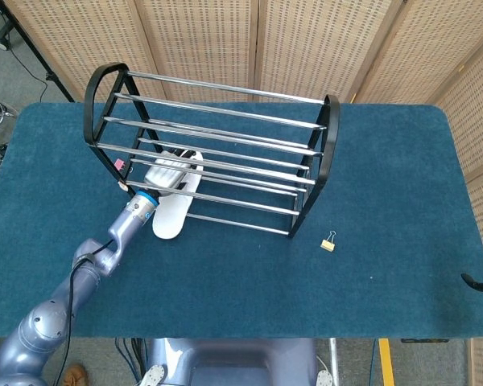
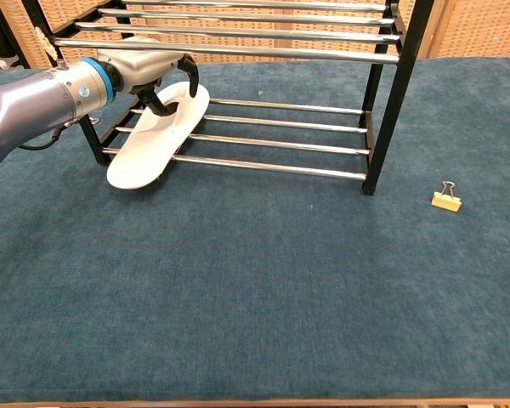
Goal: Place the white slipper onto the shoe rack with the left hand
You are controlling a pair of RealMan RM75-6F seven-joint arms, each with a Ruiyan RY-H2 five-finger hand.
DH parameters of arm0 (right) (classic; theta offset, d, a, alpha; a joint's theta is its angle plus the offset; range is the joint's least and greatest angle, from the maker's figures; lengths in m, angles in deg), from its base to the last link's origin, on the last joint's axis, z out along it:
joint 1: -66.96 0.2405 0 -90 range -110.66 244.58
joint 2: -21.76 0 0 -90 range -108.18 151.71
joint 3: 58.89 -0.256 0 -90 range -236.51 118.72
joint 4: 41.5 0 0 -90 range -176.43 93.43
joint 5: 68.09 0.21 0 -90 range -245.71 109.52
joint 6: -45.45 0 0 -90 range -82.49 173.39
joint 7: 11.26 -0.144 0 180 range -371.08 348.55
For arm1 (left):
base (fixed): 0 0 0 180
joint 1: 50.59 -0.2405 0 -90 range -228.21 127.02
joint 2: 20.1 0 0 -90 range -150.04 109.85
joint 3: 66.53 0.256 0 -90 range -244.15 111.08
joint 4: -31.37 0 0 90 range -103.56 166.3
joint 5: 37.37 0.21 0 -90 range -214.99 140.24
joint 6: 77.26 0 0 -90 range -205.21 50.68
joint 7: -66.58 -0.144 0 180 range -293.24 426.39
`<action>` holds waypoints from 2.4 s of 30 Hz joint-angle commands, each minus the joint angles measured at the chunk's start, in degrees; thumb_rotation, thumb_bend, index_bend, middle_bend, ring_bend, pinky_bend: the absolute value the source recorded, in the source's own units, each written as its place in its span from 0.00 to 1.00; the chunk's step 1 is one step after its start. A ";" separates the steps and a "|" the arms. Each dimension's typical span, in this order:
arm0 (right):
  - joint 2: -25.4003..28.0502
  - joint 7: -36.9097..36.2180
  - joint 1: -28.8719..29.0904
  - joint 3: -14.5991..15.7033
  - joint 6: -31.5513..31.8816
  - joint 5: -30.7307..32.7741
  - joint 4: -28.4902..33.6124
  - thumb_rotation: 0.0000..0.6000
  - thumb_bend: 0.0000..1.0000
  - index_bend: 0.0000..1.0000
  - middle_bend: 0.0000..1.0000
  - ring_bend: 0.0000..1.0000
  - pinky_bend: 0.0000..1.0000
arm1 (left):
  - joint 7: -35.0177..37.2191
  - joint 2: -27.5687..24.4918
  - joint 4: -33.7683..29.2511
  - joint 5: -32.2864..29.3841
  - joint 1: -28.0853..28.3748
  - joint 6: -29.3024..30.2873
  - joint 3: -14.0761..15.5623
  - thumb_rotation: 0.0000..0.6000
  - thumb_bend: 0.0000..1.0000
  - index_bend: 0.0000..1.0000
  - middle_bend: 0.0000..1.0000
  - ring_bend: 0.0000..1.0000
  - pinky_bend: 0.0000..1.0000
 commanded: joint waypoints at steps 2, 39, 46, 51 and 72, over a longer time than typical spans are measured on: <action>0.06 -0.10 -0.05 0.02 0.08 -0.09 0.08 1.00 0.00 0.00 0.00 0.00 0.00 | -0.52 -0.71 -1.22 -0.02 -0.09 -0.23 0.15 1.00 0.35 0.38 0.21 0.12 0.34; 1.14 -1.67 -1.01 0.14 2.16 -1.84 1.38 1.00 0.00 0.00 0.00 0.00 0.00 | -7.37 -8.93 -19.03 -0.43 -3.84 3.32 0.32 1.00 0.19 0.34 0.15 0.06 0.27; 1.35 -2.05 -1.21 0.13 2.51 -2.01 1.55 1.00 0.00 0.00 0.00 0.00 0.00 | -8.99 -10.15 -22.22 -0.77 -4.23 3.68 -0.11 1.00 0.19 0.34 0.15 0.07 0.27; 1.53 -2.31 -1.35 0.13 2.83 -2.27 1.75 1.00 0.00 0.00 0.00 0.00 0.00 | -10.21 -10.78 -24.43 -1.31 -4.38 3.38 -0.51 1.00 0.20 0.34 0.15 0.07 0.27; 2.63 -3.77 -2.35 -0.13 3.85 -1.88 2.36 1.00 0.00 0.00 0.00 0.00 0.00 | -16.54 -12.51 -35.07 -1.18 -4.91 4.92 -1.13 1.00 0.19 0.34 0.15 0.07 0.27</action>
